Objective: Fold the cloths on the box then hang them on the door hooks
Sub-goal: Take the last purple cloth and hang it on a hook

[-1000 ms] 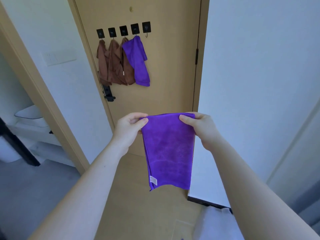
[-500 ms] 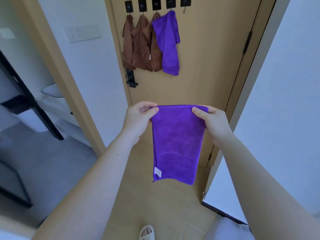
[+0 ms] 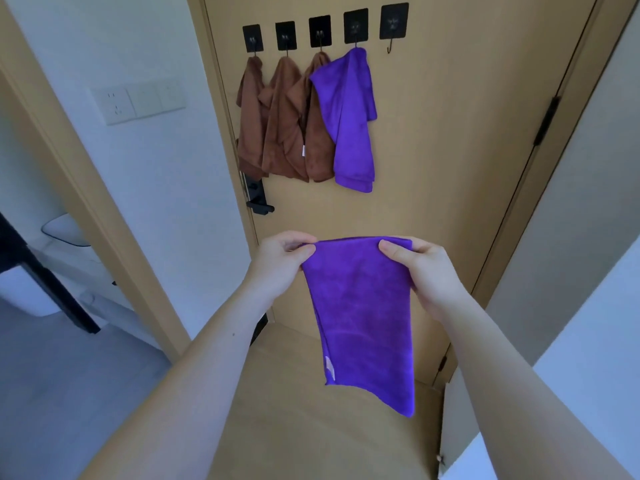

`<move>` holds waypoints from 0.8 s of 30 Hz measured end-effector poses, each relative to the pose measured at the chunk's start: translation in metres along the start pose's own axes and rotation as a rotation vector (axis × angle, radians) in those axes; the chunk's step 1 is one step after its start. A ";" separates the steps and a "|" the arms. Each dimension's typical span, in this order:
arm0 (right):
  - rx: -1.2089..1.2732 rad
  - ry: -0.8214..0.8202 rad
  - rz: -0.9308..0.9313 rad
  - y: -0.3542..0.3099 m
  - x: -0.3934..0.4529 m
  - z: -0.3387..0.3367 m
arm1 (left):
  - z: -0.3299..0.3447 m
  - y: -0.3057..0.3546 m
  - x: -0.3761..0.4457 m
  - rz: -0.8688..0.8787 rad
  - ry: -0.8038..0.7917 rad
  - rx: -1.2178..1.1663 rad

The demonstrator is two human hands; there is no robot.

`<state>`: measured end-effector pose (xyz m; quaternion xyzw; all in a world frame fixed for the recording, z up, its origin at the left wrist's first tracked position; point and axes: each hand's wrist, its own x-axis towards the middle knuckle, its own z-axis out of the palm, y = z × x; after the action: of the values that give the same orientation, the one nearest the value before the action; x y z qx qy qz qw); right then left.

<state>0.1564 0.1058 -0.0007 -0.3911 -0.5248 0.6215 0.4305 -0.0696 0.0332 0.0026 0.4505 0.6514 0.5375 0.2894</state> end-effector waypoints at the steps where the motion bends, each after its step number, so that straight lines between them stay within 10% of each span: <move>1: 0.015 0.007 -0.007 -0.001 0.010 0.005 | -0.002 -0.001 0.014 0.010 -0.012 0.024; 24: -0.012 0.085 -0.225 -0.071 0.260 -0.009 | 0.082 0.057 0.288 0.257 -0.439 0.185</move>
<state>0.0899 0.3604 0.0596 -0.3583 -0.5503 0.5488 0.5173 -0.1067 0.3287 0.0672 0.6597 0.5570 0.3975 0.3108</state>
